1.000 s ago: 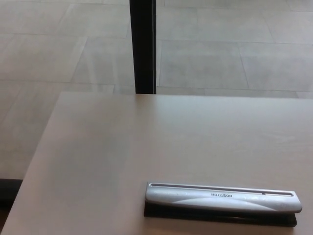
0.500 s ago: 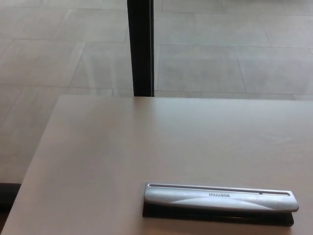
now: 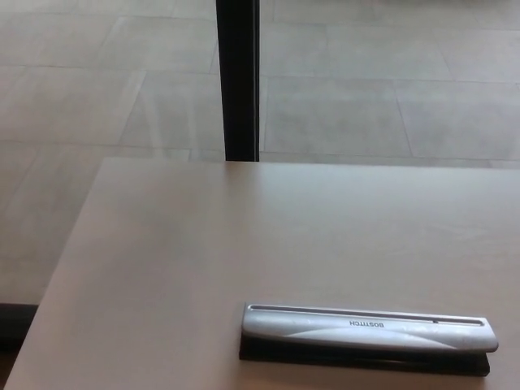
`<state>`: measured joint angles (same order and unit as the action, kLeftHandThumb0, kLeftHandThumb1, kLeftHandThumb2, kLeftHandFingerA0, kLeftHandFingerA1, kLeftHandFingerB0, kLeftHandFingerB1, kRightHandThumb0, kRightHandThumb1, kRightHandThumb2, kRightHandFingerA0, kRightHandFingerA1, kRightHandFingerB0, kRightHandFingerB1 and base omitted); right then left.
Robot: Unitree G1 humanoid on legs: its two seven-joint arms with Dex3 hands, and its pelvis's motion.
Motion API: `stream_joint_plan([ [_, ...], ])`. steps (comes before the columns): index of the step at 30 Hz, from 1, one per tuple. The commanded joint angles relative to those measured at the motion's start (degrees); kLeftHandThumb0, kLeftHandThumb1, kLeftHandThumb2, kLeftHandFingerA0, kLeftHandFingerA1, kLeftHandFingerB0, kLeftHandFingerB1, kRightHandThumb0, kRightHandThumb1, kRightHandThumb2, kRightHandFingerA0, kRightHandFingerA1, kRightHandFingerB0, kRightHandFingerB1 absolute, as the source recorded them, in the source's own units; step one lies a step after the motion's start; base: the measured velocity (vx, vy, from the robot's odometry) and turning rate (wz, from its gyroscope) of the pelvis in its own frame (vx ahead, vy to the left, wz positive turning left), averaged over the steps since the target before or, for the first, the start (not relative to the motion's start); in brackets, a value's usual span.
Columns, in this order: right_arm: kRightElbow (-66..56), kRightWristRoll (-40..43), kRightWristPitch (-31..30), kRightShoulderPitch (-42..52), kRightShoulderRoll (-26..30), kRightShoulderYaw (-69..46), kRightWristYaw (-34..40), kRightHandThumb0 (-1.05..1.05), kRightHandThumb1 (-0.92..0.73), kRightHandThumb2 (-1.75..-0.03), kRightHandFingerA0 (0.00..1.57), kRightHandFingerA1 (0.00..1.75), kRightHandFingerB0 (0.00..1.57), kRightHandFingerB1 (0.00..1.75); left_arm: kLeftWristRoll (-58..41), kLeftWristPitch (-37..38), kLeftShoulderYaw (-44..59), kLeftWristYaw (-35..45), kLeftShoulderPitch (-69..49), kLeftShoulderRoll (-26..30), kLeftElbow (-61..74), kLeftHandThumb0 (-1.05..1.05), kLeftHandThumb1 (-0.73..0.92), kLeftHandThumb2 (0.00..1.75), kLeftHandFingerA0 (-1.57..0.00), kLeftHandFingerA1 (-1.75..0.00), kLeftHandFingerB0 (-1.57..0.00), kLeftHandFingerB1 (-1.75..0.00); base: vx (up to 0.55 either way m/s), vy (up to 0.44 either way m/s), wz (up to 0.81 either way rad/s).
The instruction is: A hole pucnch is kept on the middle on the desk infront of the robot and the robot uses both its hands as fists to press on it and use it
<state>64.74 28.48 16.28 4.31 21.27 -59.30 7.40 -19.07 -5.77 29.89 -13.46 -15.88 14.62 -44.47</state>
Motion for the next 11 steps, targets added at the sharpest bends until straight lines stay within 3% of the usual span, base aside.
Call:
stream_joint_plan([
  [1,-0.38,0.24,-3.09,0.96,0.9,3.64,-0.78,-0.49,-0.67,-0.6,0.69,0.66,0.61,0.6,0.36,-3.47,-0.09,2.59,-0.2,1.39,-0.69,-0.39,0.73,0.62,-0.91,-0.76,-0.64,-0.54,0.0,0.0,0.0],
  [3,-1.53,1.15,-3.3,1.49,0.19,4.58,-3.91,-0.49,-0.67,-0.59,0.76,0.77,0.57,0.59,0.54,-3.94,-0.3,3.1,-0.41,1.61,-0.22,-0.4,0.72,0.62,-0.9,-0.72,-0.64,-0.52,0.0,0.0,0.0],
  [4,-2.78,1.65,-3.35,2.07,-0.41,4.99,-4.97,-0.48,-0.68,-0.59,0.72,0.76,0.51,0.55,1.03,-3.74,-0.61,3.31,-0.43,1.82,-0.63,-0.39,0.56,0.98,-0.83,-0.8,-0.59,-0.67,0.0,0.0,0.0],
  [6,-4.55,1.85,-3.37,2.82,-1.02,5.94,-5.09,-0.49,-0.69,-0.6,0.64,0.74,0.51,0.57,1.44,-3.27,-0.95,3.83,-0.43,2.02,-1.17,-0.4,0.57,0.97,-0.83,-0.79,-0.6,-0.67,0.0,0.0,0.0],
  [7,-4.58,1.66,-3.67,2.89,-0.88,6.27,-4.96,-0.48,-0.7,-0.6,0.62,0.66,0.51,0.52,1.76,-2.75,-1.23,4.06,-0.53,2.07,-1.29,-0.4,0.71,0.62,-0.91,-0.73,-0.66,-0.54,0.0,0.0,0.0],
  [11,-3.95,2.07,-4.72,3.11,-0.23,6.96,-4.4,-0.5,-0.69,-0.6,0.67,0.72,0.59,0.6,1.67,-2.58,-1.22,4.5,-0.66,2.11,-1.24,-0.39,0.72,0.61,-0.99,-0.81,-0.67,-0.54,0.0,0.0,0.0],
])
